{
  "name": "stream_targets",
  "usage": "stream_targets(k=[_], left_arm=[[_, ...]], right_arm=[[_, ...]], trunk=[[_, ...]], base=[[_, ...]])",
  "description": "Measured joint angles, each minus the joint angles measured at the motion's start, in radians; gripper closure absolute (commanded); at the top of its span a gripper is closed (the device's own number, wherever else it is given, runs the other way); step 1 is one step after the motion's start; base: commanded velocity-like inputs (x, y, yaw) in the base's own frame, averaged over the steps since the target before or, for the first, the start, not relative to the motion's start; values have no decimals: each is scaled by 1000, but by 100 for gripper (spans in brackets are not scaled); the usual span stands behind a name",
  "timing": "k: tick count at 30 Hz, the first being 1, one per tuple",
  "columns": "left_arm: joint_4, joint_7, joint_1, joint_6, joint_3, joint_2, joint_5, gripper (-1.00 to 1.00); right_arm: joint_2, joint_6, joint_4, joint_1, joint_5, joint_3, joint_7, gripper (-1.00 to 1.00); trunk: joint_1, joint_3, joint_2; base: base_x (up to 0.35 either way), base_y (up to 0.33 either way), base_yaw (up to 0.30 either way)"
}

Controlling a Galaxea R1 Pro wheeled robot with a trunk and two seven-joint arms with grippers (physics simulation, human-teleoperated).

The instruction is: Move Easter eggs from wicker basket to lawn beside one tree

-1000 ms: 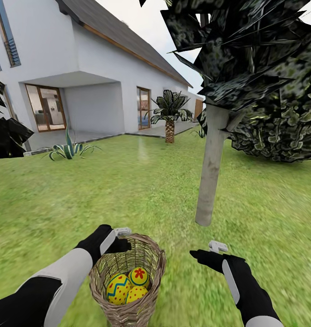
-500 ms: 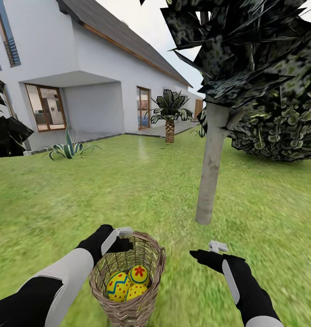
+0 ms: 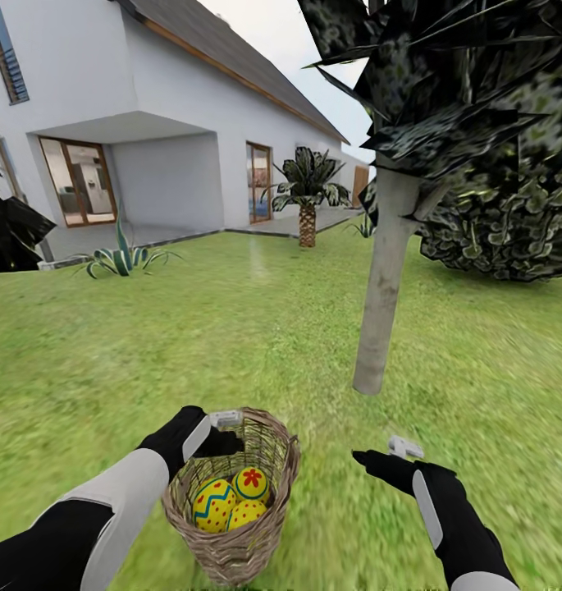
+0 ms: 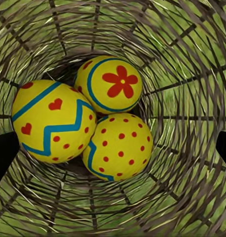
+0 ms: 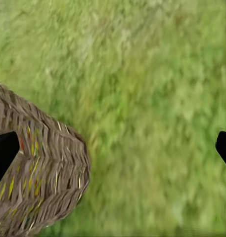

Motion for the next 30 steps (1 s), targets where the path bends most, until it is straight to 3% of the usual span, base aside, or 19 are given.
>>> stream_targets(k=[15, 30], left_arm=[[-14, 1, -12, 193, 2, 6, 8, -100], [-44, 4, -11, 160, -7, 7, 0, -100]], right_arm=[[0, 0, 1, 0, 2, -8, -1, -100], [0, 0, 5, 0, 7, -8, -6, -100]], trunk=[[7, -58, -4], [13, -116, -7]], base=[[0, 0, 0], [0, 0, 0]])
